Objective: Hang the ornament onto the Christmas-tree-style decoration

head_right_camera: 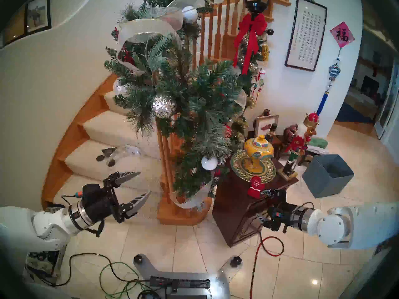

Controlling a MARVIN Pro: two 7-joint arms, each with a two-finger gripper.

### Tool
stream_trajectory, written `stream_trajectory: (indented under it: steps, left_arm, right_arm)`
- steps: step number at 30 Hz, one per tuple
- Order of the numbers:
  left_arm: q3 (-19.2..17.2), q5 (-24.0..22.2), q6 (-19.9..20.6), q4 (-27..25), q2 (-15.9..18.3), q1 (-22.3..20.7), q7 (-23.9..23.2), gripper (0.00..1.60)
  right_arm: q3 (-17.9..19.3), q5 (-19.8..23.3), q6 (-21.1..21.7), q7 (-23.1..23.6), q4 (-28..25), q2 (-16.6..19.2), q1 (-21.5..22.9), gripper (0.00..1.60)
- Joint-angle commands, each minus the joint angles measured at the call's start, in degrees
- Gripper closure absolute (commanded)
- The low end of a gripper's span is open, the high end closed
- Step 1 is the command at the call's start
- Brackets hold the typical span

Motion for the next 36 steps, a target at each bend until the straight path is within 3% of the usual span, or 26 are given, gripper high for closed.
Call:
stream_trajectory:
  steps: [1,20,36]
  left_arm:
    - [-0.1,0.0,-0.1,-0.1,0.0,-0.1,0.0,0.00]
    - [-0.1,0.0,-0.1,-0.1,0.0,-0.1,0.0,0.00]
    - [-0.1,0.1,0.0,-0.1,0.0,-0.1,0.0,0.00]
  right_arm:
    - [2.6,0.3,0.3,-0.1,0.6,-1.7,-1.7,0.00]
    - [9.1,2.6,1.7,-1.4,3.1,-9.2,-10.0,0.00]
    - [16.6,8.2,1.7,-6.0,9.2,-19.4,-22.7,0.00]
